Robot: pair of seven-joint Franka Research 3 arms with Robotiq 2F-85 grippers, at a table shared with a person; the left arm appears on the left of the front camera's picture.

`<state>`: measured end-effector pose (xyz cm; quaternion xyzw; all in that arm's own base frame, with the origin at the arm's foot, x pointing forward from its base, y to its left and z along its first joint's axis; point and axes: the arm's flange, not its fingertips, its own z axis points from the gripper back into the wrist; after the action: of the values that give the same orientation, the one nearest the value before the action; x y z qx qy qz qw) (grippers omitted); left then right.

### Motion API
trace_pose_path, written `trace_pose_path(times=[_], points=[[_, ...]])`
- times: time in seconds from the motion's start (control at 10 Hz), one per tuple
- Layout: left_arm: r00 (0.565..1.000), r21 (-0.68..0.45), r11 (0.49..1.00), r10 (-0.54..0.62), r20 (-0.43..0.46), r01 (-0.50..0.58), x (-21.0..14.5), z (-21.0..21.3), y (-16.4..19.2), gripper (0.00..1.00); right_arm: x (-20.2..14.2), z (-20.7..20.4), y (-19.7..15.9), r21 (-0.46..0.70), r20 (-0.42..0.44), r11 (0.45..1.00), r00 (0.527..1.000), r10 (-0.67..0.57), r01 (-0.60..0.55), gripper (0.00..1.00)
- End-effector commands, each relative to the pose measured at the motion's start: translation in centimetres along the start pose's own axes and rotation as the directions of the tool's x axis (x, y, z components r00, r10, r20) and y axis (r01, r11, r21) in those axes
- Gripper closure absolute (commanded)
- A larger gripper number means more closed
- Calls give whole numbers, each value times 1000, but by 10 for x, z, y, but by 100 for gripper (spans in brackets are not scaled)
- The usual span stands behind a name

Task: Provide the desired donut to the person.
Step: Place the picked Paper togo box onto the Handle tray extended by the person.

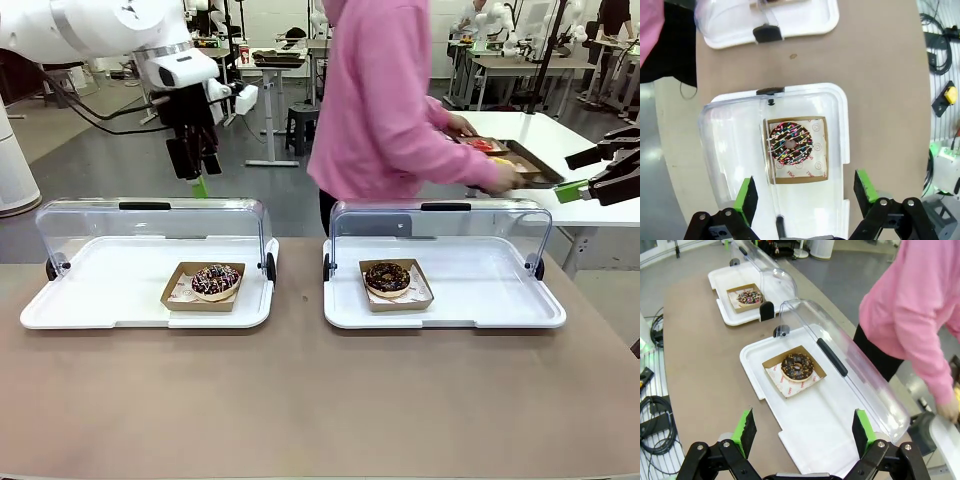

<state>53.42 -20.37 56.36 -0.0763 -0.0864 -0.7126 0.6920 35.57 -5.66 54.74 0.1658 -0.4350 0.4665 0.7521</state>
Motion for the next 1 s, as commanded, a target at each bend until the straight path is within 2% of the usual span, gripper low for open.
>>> trace_pose_path(times=[0.0,0.1,0.2,0.4,0.5,0.7,0.9], points=[[979,11,1000,10,204,-13,-65,27,-55,0,-1,-2,0,6,5,1000,1000,0,0,0],[951,33,999,11,308,-22,-94,36,-77,0,-1,-2,0,6,5,1000,1000,0,0,0],[928,65,997,12,372,-39,-122,40,-95,0,-1,-2,0,6,5,1000,1000,0,0,0],[871,171,972,56,489,-159,-171,38,-124,0,-1,-2,0,6,5,1000,1000,0,0,0],[851,226,950,70,521,-217,-191,35,-138,0,-1,-2,0,6,5,1000,1000,0,0,0],[818,265,913,116,564,-312,-225,26,-166,0,-1,-2,0,6,5,1000,1000,0,0,0],[798,288,859,203,567,-423,-257,21,-195,0,-1,-2,0,6,5,1000,1000,0,0,0]])
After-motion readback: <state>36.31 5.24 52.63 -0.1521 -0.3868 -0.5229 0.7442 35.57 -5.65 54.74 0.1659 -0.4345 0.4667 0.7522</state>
